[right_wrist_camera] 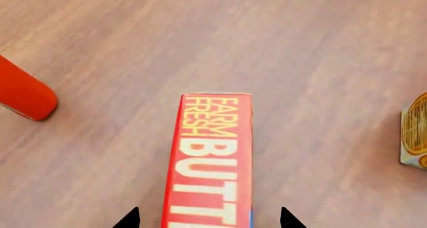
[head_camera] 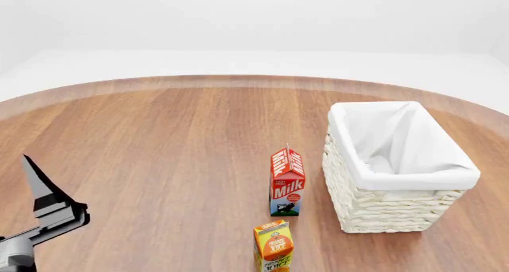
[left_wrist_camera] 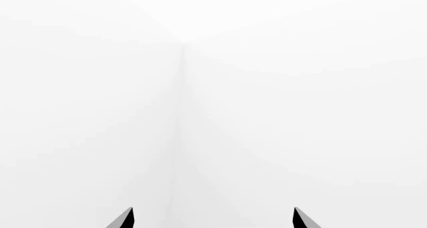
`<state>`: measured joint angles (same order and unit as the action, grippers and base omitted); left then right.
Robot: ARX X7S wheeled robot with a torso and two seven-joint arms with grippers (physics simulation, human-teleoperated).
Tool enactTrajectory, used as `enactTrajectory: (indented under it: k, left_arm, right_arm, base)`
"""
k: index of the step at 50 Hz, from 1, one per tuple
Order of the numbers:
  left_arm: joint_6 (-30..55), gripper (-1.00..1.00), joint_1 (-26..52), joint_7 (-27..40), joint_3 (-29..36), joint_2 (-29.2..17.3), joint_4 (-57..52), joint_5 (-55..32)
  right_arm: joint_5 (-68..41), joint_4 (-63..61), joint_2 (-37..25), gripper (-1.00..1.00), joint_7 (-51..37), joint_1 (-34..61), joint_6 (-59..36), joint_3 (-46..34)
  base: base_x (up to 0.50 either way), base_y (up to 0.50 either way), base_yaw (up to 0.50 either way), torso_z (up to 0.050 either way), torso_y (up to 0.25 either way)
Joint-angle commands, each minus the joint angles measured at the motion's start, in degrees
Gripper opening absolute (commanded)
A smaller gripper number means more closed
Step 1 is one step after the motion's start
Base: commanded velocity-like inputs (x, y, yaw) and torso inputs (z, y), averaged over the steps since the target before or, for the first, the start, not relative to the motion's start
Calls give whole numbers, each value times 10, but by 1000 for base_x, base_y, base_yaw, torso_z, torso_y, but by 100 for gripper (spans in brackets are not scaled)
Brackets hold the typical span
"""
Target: Pick up the cream cheese box and the butter, and put them in the basket.
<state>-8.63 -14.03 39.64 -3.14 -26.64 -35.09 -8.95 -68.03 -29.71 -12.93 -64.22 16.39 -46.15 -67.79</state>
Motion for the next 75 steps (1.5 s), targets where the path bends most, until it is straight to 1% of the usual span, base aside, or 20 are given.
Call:
enactTrajectory:
  k: [1,10,23,46,60,75]
  left_arm:
    - [-8,100,-1,-11,-15,11,5,8]
    - [-6,100,-1,-10,-14,11,4,8]
    - [-6,100,-2,-9,-15,9,2,7]
    - [-9,100,-2,-8,-15,8,4,6]
    - [-9,100,-2,-8,-15,7,4,5]
    - [-9,100,0,-7,-13,7,5,5]
  right_arm:
    - [13,11,10,100,31,-1,4,7]
    - [-12,14,10,100,32,2,7,21]
    - [-24,9,10,100,18,2,2,20]
    - [-32,48,12,100,37,6,7,22]
    - [-25,80,15,100,66,1,10,7]
    - [-27,93,15,100,78,4,13,6]
  base:
    - [0,0,0,0,0]
    - [0,0,0,0,0]
    - [0,0,0,0,0]
    - [0,0,0,0,0]
    - [0,0,0,0,0]
    - [0,0,0,0,0]
